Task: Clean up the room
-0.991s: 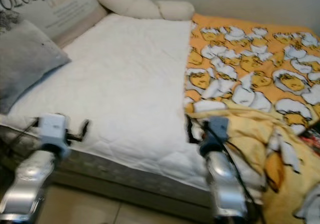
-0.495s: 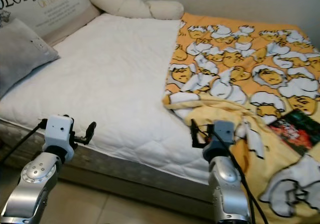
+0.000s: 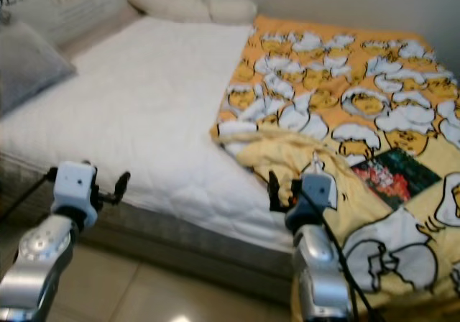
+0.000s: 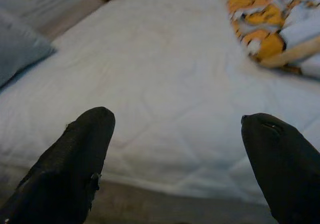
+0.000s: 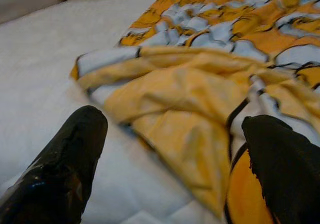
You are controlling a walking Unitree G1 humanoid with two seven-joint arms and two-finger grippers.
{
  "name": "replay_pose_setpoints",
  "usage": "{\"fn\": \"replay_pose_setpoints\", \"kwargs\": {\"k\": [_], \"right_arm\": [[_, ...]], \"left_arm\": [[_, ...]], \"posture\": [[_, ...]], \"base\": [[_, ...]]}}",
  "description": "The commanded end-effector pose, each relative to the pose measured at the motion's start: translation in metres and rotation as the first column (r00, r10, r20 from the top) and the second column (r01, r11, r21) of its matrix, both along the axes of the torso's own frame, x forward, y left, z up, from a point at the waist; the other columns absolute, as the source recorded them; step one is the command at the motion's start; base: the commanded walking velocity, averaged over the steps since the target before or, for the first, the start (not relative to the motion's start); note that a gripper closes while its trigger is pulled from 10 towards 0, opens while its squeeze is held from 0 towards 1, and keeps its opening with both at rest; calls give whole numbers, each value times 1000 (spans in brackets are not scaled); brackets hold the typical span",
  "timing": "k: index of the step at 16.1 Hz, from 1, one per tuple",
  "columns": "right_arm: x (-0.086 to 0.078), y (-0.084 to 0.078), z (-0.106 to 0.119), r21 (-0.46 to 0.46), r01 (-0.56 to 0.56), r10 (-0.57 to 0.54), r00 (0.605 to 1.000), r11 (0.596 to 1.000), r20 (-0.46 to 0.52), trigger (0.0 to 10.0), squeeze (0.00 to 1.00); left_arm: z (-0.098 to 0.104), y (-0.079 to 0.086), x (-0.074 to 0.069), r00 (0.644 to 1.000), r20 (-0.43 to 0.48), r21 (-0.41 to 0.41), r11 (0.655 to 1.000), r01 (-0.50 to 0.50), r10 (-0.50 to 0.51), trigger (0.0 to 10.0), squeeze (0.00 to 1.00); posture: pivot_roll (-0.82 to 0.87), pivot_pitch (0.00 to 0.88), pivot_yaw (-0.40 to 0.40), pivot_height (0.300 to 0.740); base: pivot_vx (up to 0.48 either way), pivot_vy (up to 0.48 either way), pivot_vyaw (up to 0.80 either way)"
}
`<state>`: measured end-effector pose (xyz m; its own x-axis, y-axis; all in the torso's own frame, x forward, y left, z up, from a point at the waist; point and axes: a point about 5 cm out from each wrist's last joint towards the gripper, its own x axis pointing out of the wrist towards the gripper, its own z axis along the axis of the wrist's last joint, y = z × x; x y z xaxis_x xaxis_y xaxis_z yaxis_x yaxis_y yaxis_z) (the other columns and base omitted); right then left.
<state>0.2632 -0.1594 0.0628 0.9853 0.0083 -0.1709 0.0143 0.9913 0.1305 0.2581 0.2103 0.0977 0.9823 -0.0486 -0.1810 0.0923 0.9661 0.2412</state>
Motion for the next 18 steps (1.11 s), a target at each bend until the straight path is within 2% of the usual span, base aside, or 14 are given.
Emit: {"fn": "replay_pose_setpoints", "kwargs": {"k": [1,8,18], "right_arm": [[3,7,3,-4,-20,20,1000,1000,19,10000,1000],[7,6,5,-12,-23,23,999,1000,24,10000,1000],[10,3,6,-20,-17,18,999,1000,29,10000,1000]], "left_arm": [[4,3,1,1000,6,3,1000,-6,6,10000,953],[3,0,4,1000,3,-8,1000,-1,1,10000,953],[2,-4,7,1000,3,-20,1000,1,0,10000,949]], "posture": [[76,0,39,740],[66,0,38,740],[58,0,35,740]], "base": [[0,-311,425],[0,-312,63],[0,-310,776]]}}
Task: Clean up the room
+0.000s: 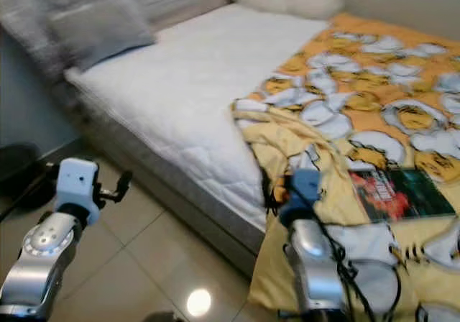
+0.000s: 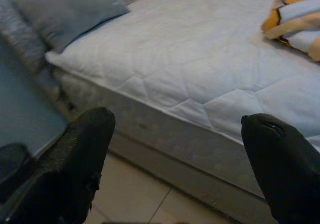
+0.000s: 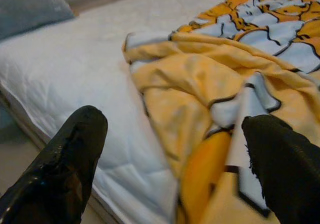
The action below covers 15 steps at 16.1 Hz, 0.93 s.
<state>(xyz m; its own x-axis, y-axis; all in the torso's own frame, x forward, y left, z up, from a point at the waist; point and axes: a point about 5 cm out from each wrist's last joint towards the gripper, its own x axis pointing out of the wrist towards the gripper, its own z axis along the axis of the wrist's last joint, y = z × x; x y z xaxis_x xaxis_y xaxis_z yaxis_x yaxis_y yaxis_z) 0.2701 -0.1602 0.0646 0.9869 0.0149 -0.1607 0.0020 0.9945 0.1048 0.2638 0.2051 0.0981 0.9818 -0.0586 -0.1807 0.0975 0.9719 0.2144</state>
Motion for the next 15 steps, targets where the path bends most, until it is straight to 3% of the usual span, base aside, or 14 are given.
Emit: {"fn": "replay_pose_setpoints", "kwargs": {"k": [1,8,12,15], "right_arm": [[4,3,4,2,3,-3,1000,1000,15,10000,1000],[5,3,3,-5,-14,14,1000,1000,8,10000,1000],[6,7,5,-6,-55,55,998,998,12,10000,1000],[5,12,5,0,-103,103,995,995,11,10000,1000]], "left_arm": [[1,0,1,1000,4,6,1000,-3,3,10000,949],[0,-4,2,1000,2,-4,1000,7,-7,10000,949],[-8,-6,0,1000,-16,-55,998,0,-1,10000,953],[-10,-6,0,1000,-20,-57,998,0,-1,10000,949]], "posture": [[58,0,35,740],[56,0,29,740],[53,0,27,740],[50,0,21,740]], "base": [[0,-315,0],[0,-311,0],[0,-311,0],[0,-310,713]]}}
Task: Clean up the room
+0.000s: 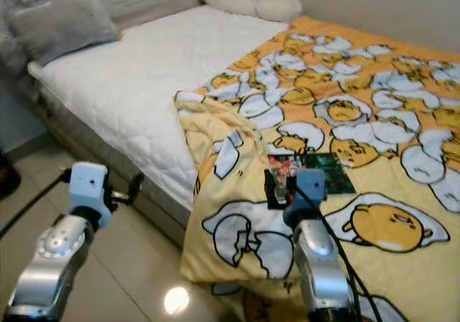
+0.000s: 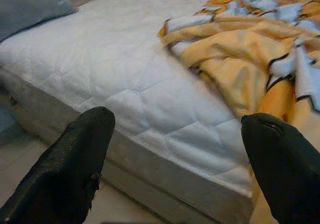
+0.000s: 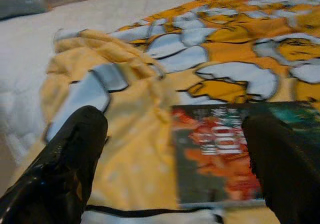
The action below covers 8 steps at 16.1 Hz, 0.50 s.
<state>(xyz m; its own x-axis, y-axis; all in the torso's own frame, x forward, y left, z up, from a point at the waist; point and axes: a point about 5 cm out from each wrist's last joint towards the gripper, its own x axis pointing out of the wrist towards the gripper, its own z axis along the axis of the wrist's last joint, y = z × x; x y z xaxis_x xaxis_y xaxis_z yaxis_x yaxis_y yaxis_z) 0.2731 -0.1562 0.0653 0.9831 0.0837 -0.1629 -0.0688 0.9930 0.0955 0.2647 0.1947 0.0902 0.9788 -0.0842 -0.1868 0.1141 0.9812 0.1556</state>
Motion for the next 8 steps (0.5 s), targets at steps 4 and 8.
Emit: {"fn": "replay_pose_setpoints", "kwargs": {"k": [4,8], "right_arm": [[0,11,2,20,-81,81,997,997,-5,10000,1000],[-1,12,2,34,-89,90,996,995,-13,10000,1000]], "left_arm": [[-3,3,-1,1000,-8,7,1000,-8,8,10000,949],[-3,3,-1,1000,-12,18,1000,6,-5,10000,918]], "posture": [[48,0,19,740],[49,0,18,740]], "base": [[0,-312,800],[0,-137,0]]}}
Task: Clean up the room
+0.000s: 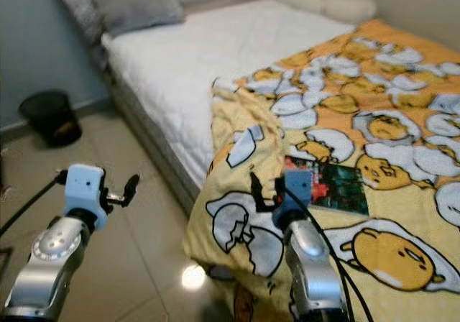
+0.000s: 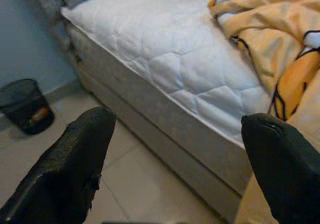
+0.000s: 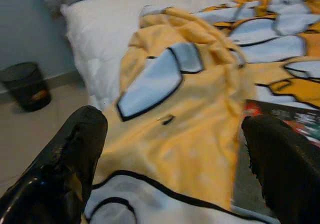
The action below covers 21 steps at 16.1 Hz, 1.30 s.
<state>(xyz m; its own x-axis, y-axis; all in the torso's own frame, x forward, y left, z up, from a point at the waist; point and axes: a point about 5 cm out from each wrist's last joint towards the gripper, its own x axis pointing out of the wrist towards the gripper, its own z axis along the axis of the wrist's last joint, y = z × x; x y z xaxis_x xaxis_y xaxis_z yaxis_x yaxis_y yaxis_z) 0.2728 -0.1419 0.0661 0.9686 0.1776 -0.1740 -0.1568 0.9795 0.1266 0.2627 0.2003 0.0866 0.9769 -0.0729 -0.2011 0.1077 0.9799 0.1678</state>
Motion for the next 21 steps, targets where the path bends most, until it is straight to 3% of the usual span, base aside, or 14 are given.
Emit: {"fn": "replay_pose_setpoints", "kwargs": {"k": [1,5,6,7,8,9,11,12,14,16,19,21], "right_arm": [[0,-2,1,5,-4,4,1000,1000,-2,10000,1000],[0,0,2,28,-20,20,1000,999,-5,10000,1000],[1,0,3,45,-9,10,1000,999,-11,10000,635],[1,-2,2,64,15,-13,1000,998,-28,10000,184],[3,-5,0,109,57,-50,997,992,-62,10000,0],[4,-7,-3,130,95,-83,992,987,-95,10000,0],[18,-23,-18,180,260,-215,947,949,-237,10000,0],[22,-27,-21,205,301,-241,931,931,-273,10000,0],[35,-39,-30,322,423,-283,872,847,-399,10000,0],[39,-43,-34,338,468,-295,842,816,-452,10000,0],[47,-49,-35,427,561,-314,793,709,-521,10000,0],[49,-50,-36,461,590,-311,777,662,-547,10000,0]], "left_arm": [[1,-3,2,1000,-2,-1,1000,14,-14,10000,871],[2,-10,3,998,1,14,998,65,-65,10000,812],[4,-13,2,995,5,21,995,99,-99,10000,812],[5,-16,1,992,4,27,991,128,-128,10000,808],[5,-18,-1,985,-2,19,985,170,-170,10000,804],[6,-20,-2,979,-6,11,979,203,-203,10000,800],[6,-31,-2,916,-47,20,917,399,-398,10000,788],[7,-34,-1,892,-60,27,892,450,-448,10000,784],[11,-40,-2,780,-113,47,781,623,-616,10000,784],[14,-38,-2,748,-125,48,749,661,-652,10000,773],[13,-34,-6,686,-187,49,691,722,-703,10000,769],[11,-33,-9,675,-205,43,682,730,-709,10000,757]], "posture": [[49,0,19,740],[52,0,22,740],[55,0,22,740],[55,0,22,740],[55,0,29,740],[54,0,31,740],[51,0,44,740],[50,0,44,740],[50,0,49,740],[50,0,51,740],[61,0,49,740],[69,0,45,740]], "base": [[0,0,0],[0,0,0],[0,0,0],[0,0,0],[0,0,0],[0,0,0],[0,0,0],[0,0,0],[0,0,0],[0,0,0],[0,0,0],[0,0,0]]}}
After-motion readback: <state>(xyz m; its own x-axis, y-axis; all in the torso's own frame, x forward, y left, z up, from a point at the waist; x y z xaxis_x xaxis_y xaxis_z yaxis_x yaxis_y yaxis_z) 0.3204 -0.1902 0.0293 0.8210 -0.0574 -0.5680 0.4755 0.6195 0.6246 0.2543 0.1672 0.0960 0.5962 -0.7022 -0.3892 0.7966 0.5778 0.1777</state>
